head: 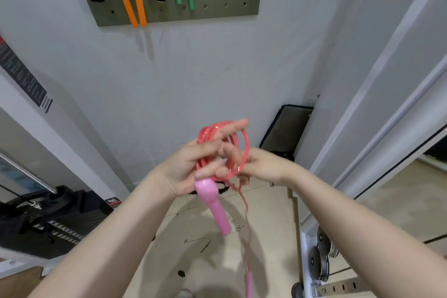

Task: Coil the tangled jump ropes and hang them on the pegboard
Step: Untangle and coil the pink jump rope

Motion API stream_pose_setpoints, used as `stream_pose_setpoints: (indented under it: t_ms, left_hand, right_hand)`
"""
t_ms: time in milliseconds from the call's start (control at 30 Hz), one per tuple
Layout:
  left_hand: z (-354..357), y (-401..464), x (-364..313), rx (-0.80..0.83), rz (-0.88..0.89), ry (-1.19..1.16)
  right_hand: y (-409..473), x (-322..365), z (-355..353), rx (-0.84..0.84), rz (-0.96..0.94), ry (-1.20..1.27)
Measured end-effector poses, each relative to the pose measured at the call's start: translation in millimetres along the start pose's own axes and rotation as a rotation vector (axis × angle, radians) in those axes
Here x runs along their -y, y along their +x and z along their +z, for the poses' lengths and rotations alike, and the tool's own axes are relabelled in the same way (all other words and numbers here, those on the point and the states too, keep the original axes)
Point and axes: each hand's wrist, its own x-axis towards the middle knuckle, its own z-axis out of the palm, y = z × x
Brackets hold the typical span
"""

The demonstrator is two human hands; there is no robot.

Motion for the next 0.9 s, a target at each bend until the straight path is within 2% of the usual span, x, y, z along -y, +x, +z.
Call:
stream_pose_setpoints:
  t_ms: [33, 100, 133, 200, 300, 367, 433, 500, 533, 600, 667, 767, 833, 900]
  left_hand:
    - [-2, 2, -4, -0.098, 0.068, -0.061]
    - [-8, 4, -11, -0.447, 0.21, -0.007]
    - [-14, 4, -14, -0.619, 0.262, 0.053]
    - [-26, 5, -14, -0.852, 0.308, 0.131]
    - [-44, 6, -1, -1.035, 0.186, 0.48]
    - [-53, 9, 13, -1.046, 0.08, 0.831]
    - [-51, 15, 22, -1.012, -0.014, 1.121]
    - [-44, 17, 24, -0.967, -0.107, 1.226]
    - [-35, 18, 23, -0.913, -0.169, 1.143]
    - [-17, 20, 21, -0.678, -0.314, 0.884]
    - [-8, 14, 16, -0.432, -0.401, 0.688]
    - [-13, 1, 8, -0.087, -0.341, 0.405]
    - [-17, -4, 6, 0.128, -0.214, 0.315]
    - [-17, -2, 2, 0.154, 0.011, 0.091]
  right_hand:
    - [0, -3, 6, 0.074, 0.041, -0.071]
    - [-4, -4, 13, 0.202, 0.11, -0.142]
    - [-6, -3, 13, 0.23, 0.147, -0.128]
    - [-10, 6, 9, 0.227, 0.196, -0.106]
    - [-9, 25, 0, 0.202, 0.203, -0.174]
    - [-8, 39, -6, 0.192, 0.19, -0.241]
    - [-8, 50, -13, 0.111, 0.147, -0.361]
    - [-8, 56, -22, -0.064, 0.063, -0.485]
    - [-9, 58, -26, -0.164, 0.012, -0.542]
    - [-10, 60, -30, -0.285, -0.079, -0.614]
    - [-11, 59, -35, -0.246, -0.133, -0.635]
    - [-12, 55, -41, -0.029, -0.139, -0.512]
    - [-9, 50, -36, 0.056, -0.093, -0.287]
    - [-6, 37, -26, 0.171, -0.063, -0.01]
